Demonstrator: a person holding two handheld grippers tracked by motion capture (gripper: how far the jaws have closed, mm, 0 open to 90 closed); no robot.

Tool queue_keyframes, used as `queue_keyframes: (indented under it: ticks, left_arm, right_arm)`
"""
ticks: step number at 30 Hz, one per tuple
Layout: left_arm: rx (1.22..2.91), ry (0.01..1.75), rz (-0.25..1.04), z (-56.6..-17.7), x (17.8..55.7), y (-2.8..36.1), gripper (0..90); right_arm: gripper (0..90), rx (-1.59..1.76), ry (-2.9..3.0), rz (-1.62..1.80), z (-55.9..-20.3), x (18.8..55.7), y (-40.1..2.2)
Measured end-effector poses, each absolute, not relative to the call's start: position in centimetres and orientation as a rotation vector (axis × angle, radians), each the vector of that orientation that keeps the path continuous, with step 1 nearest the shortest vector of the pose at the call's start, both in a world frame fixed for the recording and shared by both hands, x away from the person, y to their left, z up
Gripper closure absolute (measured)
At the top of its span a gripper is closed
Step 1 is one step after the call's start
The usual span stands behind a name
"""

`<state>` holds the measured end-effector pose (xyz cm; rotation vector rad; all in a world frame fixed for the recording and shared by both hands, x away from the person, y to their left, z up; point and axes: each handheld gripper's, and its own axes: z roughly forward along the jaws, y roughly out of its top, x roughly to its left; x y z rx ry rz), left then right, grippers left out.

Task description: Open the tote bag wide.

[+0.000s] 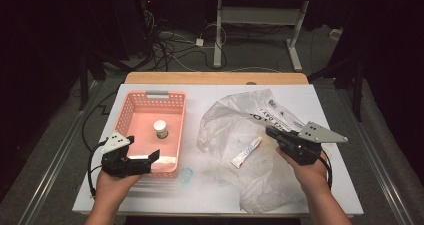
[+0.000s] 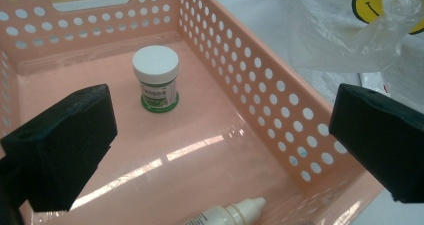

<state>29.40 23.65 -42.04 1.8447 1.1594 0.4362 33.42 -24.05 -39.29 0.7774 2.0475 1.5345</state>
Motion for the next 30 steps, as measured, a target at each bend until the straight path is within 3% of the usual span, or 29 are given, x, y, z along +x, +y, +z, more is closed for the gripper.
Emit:
queue_keyframes:
  ticks: [15, 30]
  left_arm:
    - [1.826, 1.118, 0.397, -40.5, 31.2, 22.2, 0.0]
    - [1.877, 1.153, 0.432, -39.4, 36.9, 22.0, 0.0]
  right_arm:
    - [90.0, 0.773, 2.039, 1.536, -39.0, 33.3, -24.2]
    - [90.0, 0.796, 2.034, 1.528, -39.1, 33.7, -24.4]
